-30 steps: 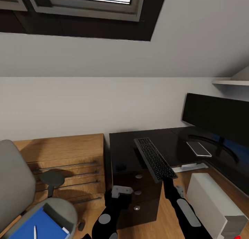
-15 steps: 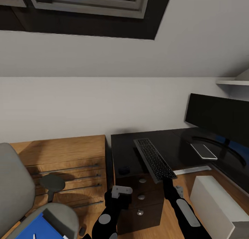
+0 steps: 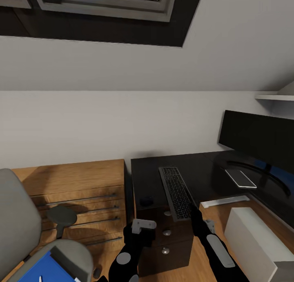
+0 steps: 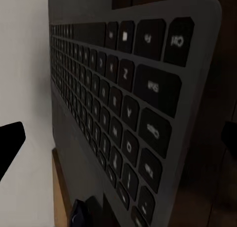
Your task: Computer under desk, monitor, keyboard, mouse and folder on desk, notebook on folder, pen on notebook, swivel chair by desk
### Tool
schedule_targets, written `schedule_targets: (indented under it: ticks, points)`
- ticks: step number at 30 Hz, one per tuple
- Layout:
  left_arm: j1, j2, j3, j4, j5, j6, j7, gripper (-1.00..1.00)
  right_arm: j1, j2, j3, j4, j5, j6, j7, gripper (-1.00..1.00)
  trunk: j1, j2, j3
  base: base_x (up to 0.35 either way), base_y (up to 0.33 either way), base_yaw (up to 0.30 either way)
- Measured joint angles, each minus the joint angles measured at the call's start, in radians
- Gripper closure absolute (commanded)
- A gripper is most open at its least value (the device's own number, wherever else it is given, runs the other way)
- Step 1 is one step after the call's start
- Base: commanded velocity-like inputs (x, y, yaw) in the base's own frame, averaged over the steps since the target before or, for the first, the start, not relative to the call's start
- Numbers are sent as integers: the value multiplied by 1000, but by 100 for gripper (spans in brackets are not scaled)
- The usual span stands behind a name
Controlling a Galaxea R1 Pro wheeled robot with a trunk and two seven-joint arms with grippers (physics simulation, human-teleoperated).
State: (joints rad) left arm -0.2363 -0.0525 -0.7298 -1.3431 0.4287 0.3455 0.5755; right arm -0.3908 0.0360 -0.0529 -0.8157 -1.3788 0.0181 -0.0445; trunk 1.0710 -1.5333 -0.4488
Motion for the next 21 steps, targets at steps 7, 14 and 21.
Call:
schedule_targets:
  ticks: [7, 14, 21]
  points:
    - [0, -1, -1, 1, 0, 0, 1, -100, 0, 0, 0, 1, 0, 0, -1, -100, 1, 0, 0, -187, -5, 0]
    - [1, -1, -2, 1, 0, 0, 1, -100, 0, -2, -6, 1, -1, 0, -3, -100, 1, 0, 0, -314, -84, 0]
    - [0, 0, -2, 1, 0, -1, 1, -100, 0, -9, -12, 1, -2, -3, -3, -100, 0, 0, 0, -190, -145, 0]
